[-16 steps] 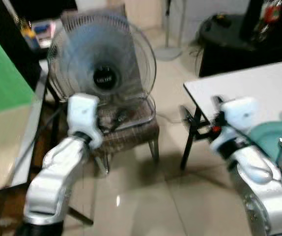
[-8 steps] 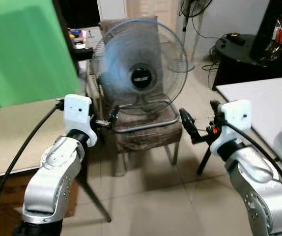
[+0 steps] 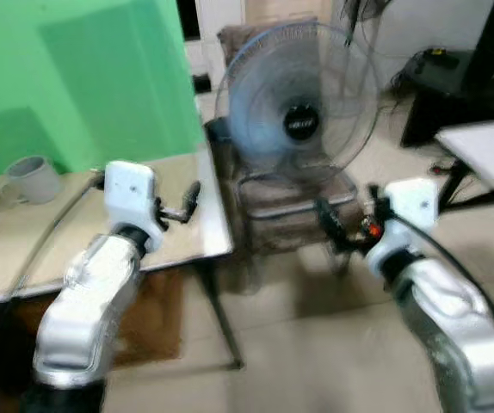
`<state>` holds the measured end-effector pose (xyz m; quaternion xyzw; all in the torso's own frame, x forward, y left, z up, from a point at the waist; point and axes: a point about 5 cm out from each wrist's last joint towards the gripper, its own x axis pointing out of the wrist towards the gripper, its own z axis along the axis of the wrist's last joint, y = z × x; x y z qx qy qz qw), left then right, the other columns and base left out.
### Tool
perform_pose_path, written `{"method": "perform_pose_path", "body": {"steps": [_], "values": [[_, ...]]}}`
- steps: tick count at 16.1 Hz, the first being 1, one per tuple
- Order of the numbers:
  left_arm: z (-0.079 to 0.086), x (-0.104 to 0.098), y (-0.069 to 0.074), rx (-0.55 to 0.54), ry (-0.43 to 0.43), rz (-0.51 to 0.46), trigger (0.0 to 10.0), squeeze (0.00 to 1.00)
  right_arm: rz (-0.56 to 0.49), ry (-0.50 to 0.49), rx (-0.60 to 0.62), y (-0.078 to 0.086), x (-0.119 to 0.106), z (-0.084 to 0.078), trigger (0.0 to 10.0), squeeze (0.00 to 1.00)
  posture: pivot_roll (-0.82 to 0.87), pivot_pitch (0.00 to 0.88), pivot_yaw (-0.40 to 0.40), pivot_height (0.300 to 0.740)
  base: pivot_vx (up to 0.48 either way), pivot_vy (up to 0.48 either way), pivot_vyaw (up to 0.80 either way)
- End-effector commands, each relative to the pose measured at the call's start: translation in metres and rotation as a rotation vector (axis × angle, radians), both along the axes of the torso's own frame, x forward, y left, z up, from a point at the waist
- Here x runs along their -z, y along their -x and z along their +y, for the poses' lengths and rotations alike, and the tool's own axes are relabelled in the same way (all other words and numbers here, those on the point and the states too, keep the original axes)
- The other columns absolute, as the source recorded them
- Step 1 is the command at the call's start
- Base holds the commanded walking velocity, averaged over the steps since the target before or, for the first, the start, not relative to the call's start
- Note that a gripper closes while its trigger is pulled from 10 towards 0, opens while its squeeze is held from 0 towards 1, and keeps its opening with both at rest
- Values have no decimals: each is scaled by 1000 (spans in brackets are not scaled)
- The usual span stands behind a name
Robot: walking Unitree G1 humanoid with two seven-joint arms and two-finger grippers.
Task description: Setting the table
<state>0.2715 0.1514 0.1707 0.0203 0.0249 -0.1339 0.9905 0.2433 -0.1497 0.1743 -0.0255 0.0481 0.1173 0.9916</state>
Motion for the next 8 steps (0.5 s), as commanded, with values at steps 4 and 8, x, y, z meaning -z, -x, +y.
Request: {"method": "perform_pose_path", "body": {"steps": [4, 8], "values": [[3, 0, -1, -15, -16, -1, 10000, 0, 13, -33, -27, 1, 0, 4, 10000, 0, 0, 0, 92, 740, 0, 410, 0], [7, 4, 3, -46, -11, 6, 10000, 0, 17, -18, -81, -2, -1, 10, 10000, 0, -3, 0, 83, 740, 0, 407, 0]]}}
